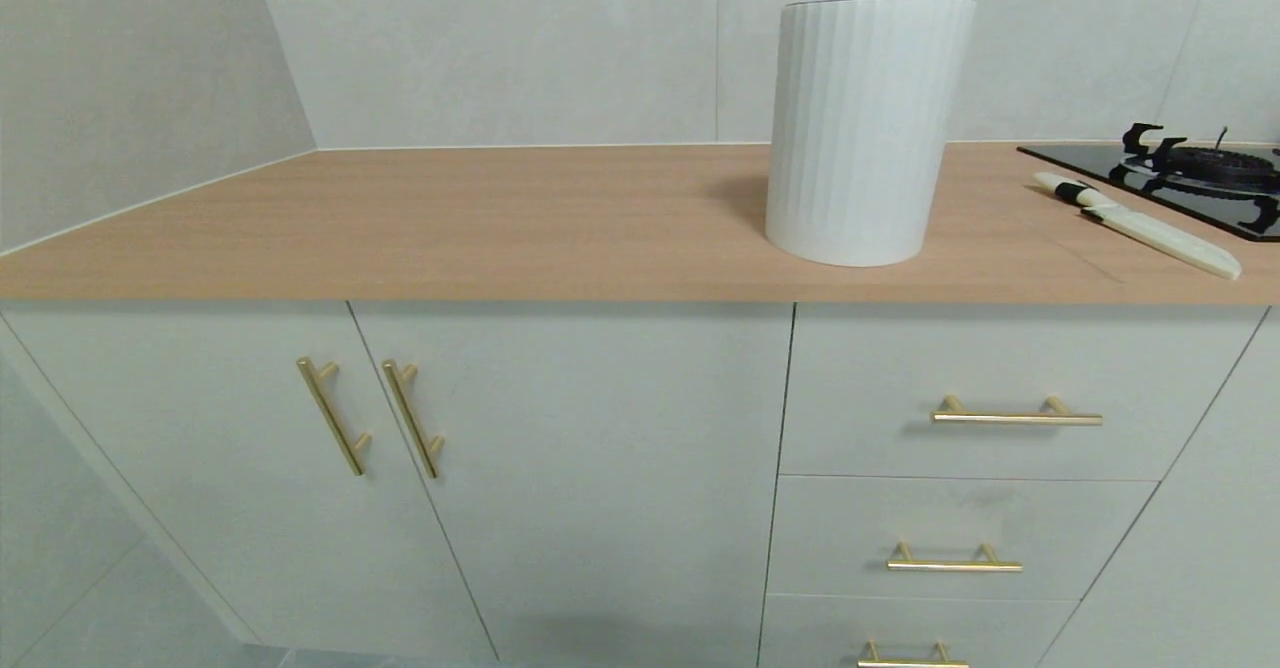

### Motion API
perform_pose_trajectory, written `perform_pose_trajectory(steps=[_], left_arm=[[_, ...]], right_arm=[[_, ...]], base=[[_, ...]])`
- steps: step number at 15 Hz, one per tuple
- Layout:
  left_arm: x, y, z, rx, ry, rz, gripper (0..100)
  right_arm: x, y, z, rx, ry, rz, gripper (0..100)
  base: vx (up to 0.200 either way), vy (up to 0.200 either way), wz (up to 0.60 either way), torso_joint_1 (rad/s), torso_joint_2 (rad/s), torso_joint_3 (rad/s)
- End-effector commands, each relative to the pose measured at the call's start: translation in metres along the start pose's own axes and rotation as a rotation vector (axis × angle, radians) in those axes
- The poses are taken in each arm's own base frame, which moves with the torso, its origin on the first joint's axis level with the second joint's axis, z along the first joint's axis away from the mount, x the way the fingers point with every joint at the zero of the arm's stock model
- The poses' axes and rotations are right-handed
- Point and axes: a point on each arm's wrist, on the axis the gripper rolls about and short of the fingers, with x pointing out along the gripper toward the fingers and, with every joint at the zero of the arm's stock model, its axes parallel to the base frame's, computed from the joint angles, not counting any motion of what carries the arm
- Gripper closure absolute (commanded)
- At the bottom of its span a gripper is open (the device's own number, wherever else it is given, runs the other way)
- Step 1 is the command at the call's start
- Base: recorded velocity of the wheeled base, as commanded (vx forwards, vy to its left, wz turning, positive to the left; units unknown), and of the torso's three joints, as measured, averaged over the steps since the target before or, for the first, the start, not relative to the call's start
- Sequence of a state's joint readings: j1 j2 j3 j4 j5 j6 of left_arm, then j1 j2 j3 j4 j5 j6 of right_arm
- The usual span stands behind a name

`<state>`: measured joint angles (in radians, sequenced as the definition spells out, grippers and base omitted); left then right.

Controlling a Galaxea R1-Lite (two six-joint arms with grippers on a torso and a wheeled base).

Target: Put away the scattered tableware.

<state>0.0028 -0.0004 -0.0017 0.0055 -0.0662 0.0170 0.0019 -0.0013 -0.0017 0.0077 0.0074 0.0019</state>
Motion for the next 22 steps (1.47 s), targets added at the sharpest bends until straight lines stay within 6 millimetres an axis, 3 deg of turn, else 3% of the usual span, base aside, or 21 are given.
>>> perform_pose_trajectory(steps=[1, 5, 8, 11, 22], left_arm=[[0.0, 0.0, -0.0001, 0.0, 0.001, 0.0, 0], [0.0, 0.0, -0.0001, 0.0, 0.001, 0.0, 0], [0.0, 0.0, 0.0001, 0.0, 0.0, 0.001, 0], [0.0, 0.0, 0.0001, 0.0, 0.0, 0.001, 0], [0.0, 0.0, 0.0001, 0.0, 0.0, 0.001, 0]], right_arm=[[0.0001, 0.0, 0.0, 0.0, 0.001, 0.0, 0], [0.0001, 0.0, 0.0, 0.0, 0.001, 0.0, 0], [0.0001, 0.0, 0.0, 0.001, 0.001, 0.0, 0], [0.0001, 0.0, 0.0, 0.001, 0.001, 0.0, 0], [0.0001, 0.0, 0.0, 0.001, 0.001, 0.0, 0]], base=[[0.0, -0.2, 0.0, 0.002, 0.0, 0.002], [0.0, -0.2, 0.0, 0.001, 0.0, 0.002], [0.0, 0.0, 0.0, 0.0, 0.0, 0.0], [0.0, 0.0, -0.6, 0.001, 0.0, -0.001], [0.0, 0.0, 0.0, 0.0, 0.0, 0.0]])
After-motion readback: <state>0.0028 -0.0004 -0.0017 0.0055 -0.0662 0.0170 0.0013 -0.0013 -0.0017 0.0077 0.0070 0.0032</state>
